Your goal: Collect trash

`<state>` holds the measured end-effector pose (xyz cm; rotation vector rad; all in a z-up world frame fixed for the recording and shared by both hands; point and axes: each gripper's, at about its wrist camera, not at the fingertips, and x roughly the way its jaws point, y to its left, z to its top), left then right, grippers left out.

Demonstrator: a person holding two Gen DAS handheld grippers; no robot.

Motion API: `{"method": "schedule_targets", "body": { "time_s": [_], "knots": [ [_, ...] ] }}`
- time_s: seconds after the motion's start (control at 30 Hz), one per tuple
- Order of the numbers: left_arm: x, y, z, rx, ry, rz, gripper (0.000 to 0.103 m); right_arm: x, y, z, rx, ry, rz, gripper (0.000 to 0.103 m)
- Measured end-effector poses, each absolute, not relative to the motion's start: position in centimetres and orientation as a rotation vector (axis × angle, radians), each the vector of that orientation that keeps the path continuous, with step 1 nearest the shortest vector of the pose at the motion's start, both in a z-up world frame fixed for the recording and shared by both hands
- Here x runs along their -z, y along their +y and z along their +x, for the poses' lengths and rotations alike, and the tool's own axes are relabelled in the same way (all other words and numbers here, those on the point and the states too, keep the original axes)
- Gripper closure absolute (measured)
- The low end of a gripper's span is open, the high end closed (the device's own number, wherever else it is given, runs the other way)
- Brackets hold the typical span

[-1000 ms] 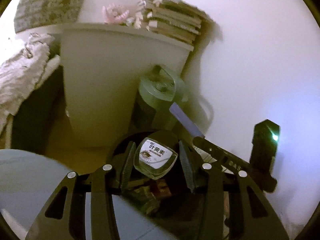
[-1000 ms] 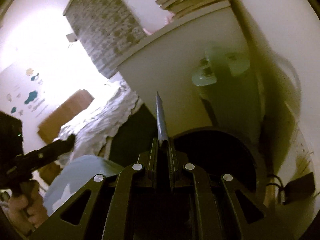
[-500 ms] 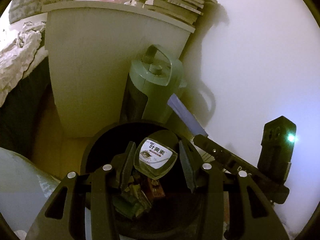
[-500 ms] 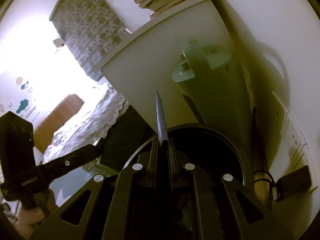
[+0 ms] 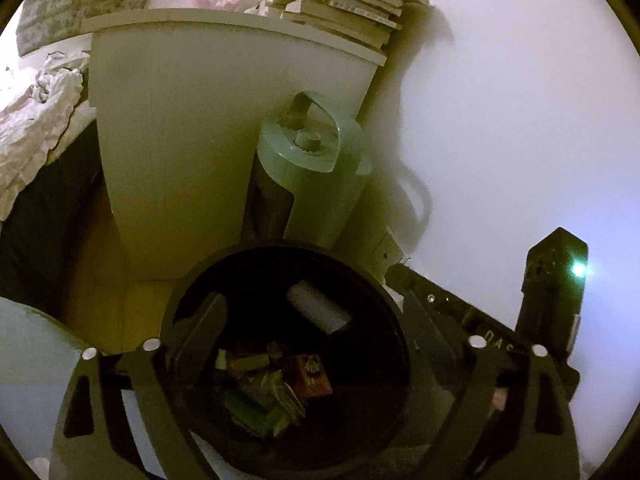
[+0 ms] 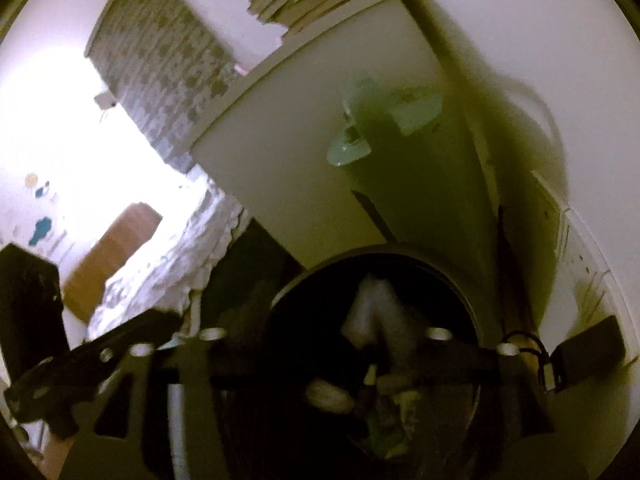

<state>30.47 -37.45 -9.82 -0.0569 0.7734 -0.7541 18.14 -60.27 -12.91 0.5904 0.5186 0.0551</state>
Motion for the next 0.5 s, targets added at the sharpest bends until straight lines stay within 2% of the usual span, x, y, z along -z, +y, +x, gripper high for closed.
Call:
{"method": "schedule_targets", "body": {
  "time_s": [0.2,0.27,0.5],
  "knots": [
    [8.2,-35.1,27.9,0.751,0.767,-0.055,0.013,13.4,-59.8,18.2,-0.066,0.512,0.606,0.04],
    [7.2,-33.5,26.5,0.737,0.75,-0.056,0.007,13.6,-59.2,18.1,-0.075,0.514,0.6,0.04],
    [3.4,-22.6,19.4,0.479,0.652,-0.095,0.005,13.9,-54.4,17.0,-0.167,0.538,0.521,0.04]
  ]
}}
